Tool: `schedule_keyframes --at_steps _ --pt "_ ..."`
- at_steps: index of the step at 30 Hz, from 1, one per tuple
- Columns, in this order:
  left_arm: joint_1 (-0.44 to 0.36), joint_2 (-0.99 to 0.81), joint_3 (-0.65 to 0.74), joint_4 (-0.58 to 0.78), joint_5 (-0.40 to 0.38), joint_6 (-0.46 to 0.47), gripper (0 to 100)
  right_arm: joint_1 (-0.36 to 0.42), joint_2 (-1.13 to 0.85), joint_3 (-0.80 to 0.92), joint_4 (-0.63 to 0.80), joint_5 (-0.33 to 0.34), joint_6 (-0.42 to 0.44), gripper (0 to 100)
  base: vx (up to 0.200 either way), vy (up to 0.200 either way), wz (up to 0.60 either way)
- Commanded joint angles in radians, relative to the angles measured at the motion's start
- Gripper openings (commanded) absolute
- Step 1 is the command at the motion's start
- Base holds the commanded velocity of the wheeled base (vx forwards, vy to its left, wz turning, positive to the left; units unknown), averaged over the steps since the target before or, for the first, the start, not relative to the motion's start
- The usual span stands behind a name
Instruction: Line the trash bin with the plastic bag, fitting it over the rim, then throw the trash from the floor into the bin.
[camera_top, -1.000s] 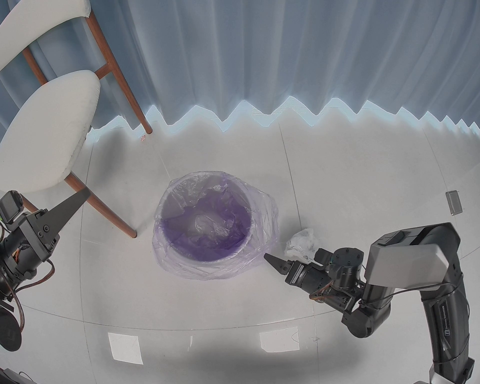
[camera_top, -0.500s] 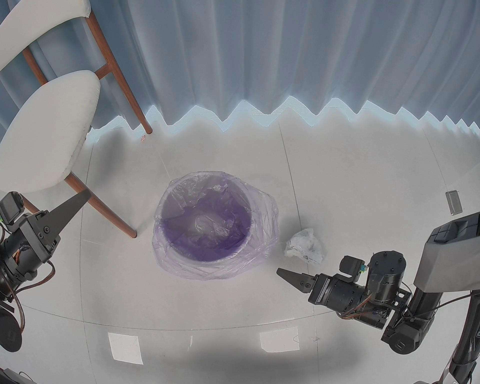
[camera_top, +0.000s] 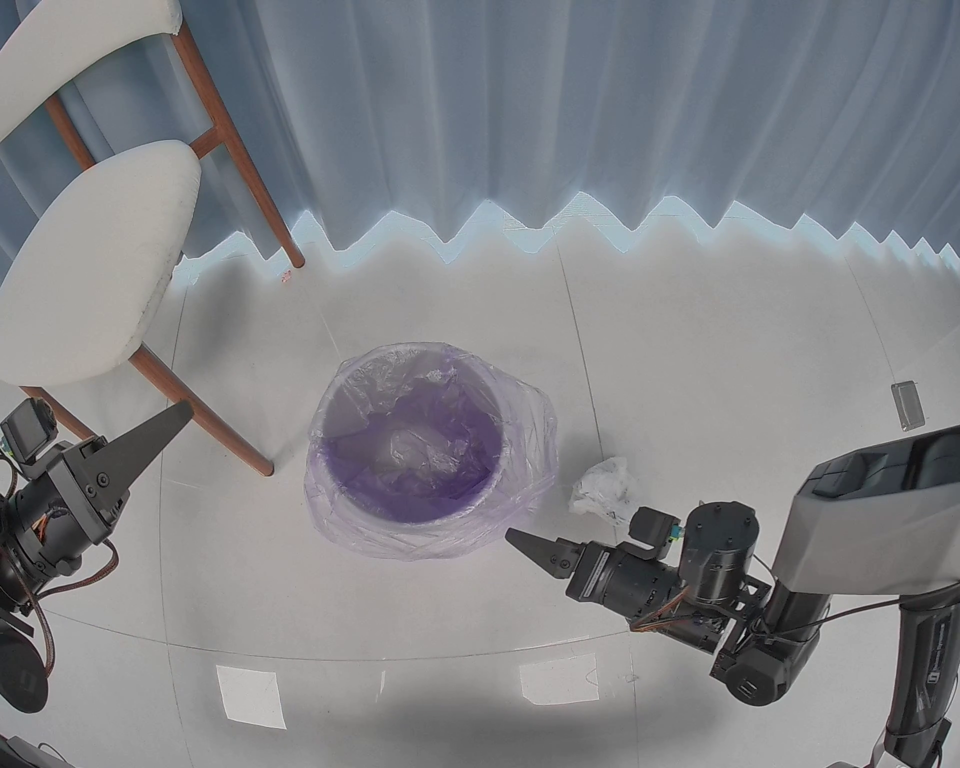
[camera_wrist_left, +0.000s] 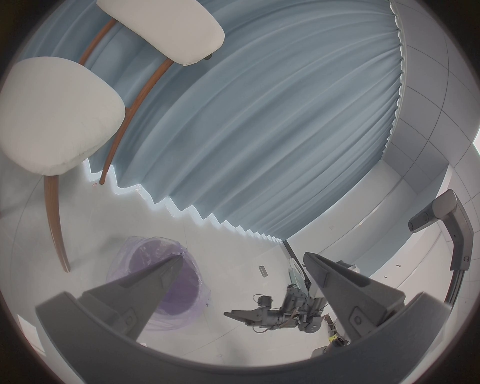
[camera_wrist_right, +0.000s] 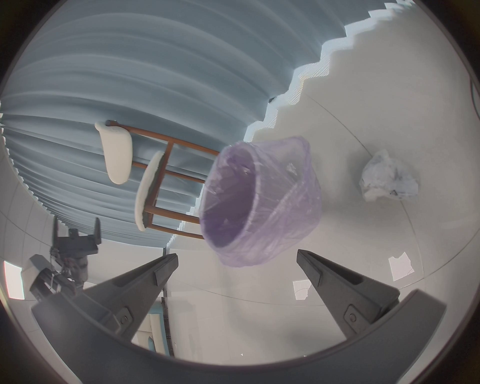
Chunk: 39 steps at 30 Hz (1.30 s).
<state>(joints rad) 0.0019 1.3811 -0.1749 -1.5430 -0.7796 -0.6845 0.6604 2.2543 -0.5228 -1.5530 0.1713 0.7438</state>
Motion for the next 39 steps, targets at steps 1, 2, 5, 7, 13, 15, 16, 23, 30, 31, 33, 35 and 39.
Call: schedule_keyframes --at_steps 1,2,5,7,13,15,16,23,30,31,33,35,39 --pt "-0.007 0.006 0.008 0.0 0.0 0.0 100 -0.021 0.159 -0.079 -0.018 0.002 0.006 100 0.0 0.0 0.0" --pt "-0.008 0.007 0.009 0.0 0.0 0.0 100 -0.028 0.189 -0.117 -0.016 0.001 0.006 100 0.0 0.0 0.0" --pt "-0.007 0.012 0.005 0.0 0.0 0.0 100 -0.055 0.248 -0.194 -0.015 -0.001 0.005 100 0.0 0.0 0.0" --pt "-0.007 0.01 0.005 0.0 0.0 0.0 100 -0.065 0.269 -0.233 -0.009 -0.001 0.005 100 0.0 0.0 0.0" --pt "-0.007 0.009 0.008 0.0 0.0 0.002 100 -0.071 0.281 -0.306 0.048 -0.001 0.005 100 0.0 0.0 0.0" --pt "-0.007 0.009 0.008 0.0 0.0 0.002 100 -0.078 0.288 -0.338 0.073 -0.001 0.005 100 0.0 0.0 0.0" --pt "-0.007 0.009 0.008 0.0 0.0 0.002 100 -0.087 0.292 -0.356 0.082 -0.001 0.005 100 0.0 0.0 0.0" --pt "-0.007 0.006 0.009 0.0 0.0 0.002 100 -0.111 0.301 -0.428 0.137 -0.001 0.005 100 0.0 0.0 0.0" --pt "-0.008 0.004 0.011 0.0 0.0 0.002 100 -0.11 0.312 -0.461 0.198 -0.001 0.005 100 0.0 0.0 0.0" --pt "-0.008 0.004 0.011 0.0 0.0 0.002 100 -0.11 0.32 -0.471 0.214 -0.001 0.005 100 0.0 0.0 0.0" --pt "-0.008 0.004 0.012 0.0 0.0 0.002 100 -0.11 0.327 -0.49 0.232 -0.001 0.0 100 0.0 0.0 0.0" --pt "-0.008 0.003 0.012 0.0 0.0 0.002 100 -0.11 0.344 -0.534 0.269 -0.001 -0.003 100 0.0 0.0 0.0" --pt "-0.008 0.003 0.012 0.0 0.0 0.002 100 -0.104 0.36 -0.591 0.344 -0.003 -0.023 100 0.0 0.0 0.0"
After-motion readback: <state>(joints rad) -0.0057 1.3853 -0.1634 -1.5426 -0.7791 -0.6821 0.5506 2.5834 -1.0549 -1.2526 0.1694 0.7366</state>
